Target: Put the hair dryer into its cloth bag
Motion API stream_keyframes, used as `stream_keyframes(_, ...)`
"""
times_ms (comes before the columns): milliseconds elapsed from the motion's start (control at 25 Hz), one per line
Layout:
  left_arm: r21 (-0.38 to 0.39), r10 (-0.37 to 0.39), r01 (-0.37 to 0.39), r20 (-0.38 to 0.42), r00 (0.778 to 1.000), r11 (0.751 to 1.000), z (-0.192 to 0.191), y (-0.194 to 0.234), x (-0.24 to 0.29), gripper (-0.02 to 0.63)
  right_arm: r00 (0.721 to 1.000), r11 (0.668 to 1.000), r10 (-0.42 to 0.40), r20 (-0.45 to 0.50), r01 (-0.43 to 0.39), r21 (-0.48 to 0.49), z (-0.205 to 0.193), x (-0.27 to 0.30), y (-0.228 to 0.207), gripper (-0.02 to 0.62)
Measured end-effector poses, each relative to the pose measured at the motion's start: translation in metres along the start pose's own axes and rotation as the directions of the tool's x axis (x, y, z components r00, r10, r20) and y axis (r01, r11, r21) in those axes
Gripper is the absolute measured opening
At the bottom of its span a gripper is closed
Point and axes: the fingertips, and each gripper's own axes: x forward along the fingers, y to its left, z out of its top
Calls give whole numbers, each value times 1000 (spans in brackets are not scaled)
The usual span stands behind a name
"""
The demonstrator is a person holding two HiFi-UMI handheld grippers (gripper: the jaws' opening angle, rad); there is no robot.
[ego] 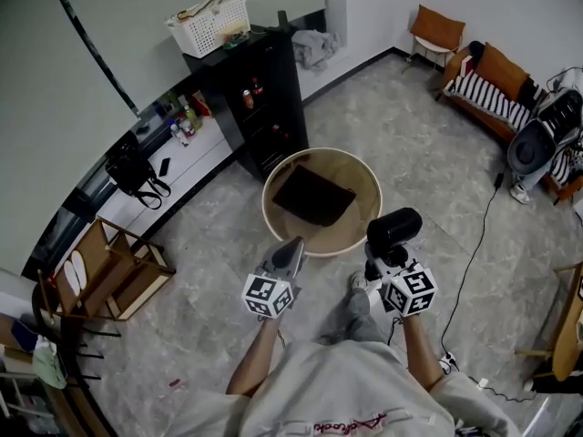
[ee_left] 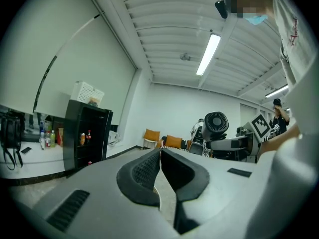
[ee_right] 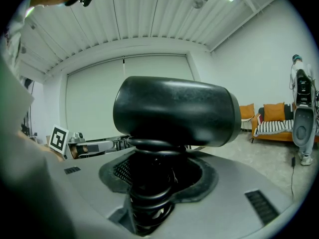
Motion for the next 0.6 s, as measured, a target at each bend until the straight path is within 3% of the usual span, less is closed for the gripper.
stream_keyframes(600, -18, 80, -80, -14, 997, 997, 27, 49, 138, 32, 995, 996, 90, -53, -91, -11, 41, 110, -106, 207)
